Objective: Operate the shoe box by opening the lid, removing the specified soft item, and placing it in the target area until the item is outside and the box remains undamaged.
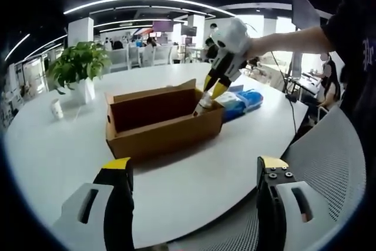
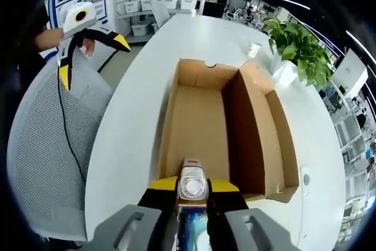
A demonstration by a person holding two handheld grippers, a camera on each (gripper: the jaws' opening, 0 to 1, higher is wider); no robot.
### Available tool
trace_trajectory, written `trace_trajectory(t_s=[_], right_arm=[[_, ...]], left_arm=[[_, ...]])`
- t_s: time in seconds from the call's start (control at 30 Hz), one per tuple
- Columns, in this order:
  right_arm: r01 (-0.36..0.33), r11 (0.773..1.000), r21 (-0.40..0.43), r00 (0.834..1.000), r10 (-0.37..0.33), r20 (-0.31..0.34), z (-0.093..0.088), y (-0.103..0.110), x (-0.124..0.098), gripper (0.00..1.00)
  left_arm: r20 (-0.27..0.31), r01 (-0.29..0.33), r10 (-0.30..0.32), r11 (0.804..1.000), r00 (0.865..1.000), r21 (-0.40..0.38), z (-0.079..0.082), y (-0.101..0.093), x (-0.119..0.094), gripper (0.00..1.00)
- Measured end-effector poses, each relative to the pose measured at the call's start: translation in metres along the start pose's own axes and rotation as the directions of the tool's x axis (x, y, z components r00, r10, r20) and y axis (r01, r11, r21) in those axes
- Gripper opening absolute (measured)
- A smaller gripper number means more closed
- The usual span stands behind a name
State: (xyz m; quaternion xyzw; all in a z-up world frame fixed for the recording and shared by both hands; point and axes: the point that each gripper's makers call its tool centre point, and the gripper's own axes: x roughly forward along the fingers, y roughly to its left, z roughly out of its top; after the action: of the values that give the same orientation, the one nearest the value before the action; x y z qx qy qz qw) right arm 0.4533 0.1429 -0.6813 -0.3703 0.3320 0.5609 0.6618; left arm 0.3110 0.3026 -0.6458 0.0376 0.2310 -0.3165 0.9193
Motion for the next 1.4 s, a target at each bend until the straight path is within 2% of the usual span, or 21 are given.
trace_trajectory(t_s=[0.5, 0.83, 1.4], right_arm=[[-0.026, 1.000, -0.014, 0.998, 0.025, -0.061, -0.012, 0.001, -0.008, 0.13], [-0.043, 0.999, -0.033, 0.994, 0.039, -0.104, -0.007, -0.004, -0.003, 0.13], [-0.070, 0.994, -0.079, 0.991, 0.061, -0.117, 0.010, -0.002, 0.003, 0.14]], left_arm=[[-0.003, 0.002, -0.002, 1.000, 1.000, 0.003, 0.000, -0.001, 0.000, 0.85], [0.002, -0.005, 0.005, 1.000, 1.000, -0.001, 0.001, 0.001, 0.000, 0.85], [0.012, -0.009, 0.009, 1.000, 1.000, -0.006, 0.002, 0.002, -0.001, 0.85]])
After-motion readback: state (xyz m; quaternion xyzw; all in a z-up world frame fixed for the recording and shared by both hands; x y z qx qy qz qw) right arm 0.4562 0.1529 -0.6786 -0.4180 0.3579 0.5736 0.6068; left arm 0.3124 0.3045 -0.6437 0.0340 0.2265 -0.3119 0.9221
